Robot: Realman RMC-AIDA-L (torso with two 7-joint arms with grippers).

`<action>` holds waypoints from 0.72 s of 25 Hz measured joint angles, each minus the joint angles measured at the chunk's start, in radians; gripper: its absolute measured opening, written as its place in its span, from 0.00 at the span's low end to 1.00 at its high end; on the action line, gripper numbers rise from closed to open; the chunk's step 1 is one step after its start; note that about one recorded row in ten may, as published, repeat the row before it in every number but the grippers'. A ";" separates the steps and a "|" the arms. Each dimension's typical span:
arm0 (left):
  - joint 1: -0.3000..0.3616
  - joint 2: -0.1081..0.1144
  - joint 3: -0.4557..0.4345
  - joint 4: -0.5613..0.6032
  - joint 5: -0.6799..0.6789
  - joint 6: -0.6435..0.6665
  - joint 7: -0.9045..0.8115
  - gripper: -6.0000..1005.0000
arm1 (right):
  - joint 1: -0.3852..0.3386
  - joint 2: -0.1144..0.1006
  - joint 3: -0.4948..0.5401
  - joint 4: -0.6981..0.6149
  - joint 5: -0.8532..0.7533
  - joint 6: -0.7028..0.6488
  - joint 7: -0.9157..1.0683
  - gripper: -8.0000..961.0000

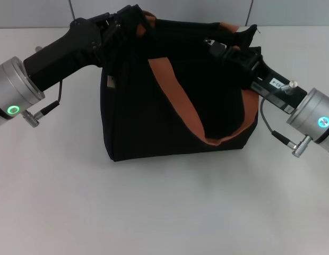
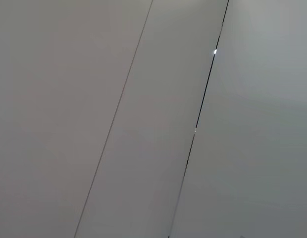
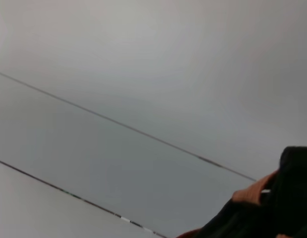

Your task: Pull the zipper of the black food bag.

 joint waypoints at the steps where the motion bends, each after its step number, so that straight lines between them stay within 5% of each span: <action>1: 0.000 0.000 0.000 0.000 0.000 0.000 0.000 0.05 | 0.000 0.000 0.000 0.000 0.000 0.000 0.000 0.01; 18: 0.006 0.000 0.000 0.004 -0.005 -0.007 -0.002 0.05 | -0.070 -0.006 0.081 -0.012 0.000 -0.043 -0.042 0.01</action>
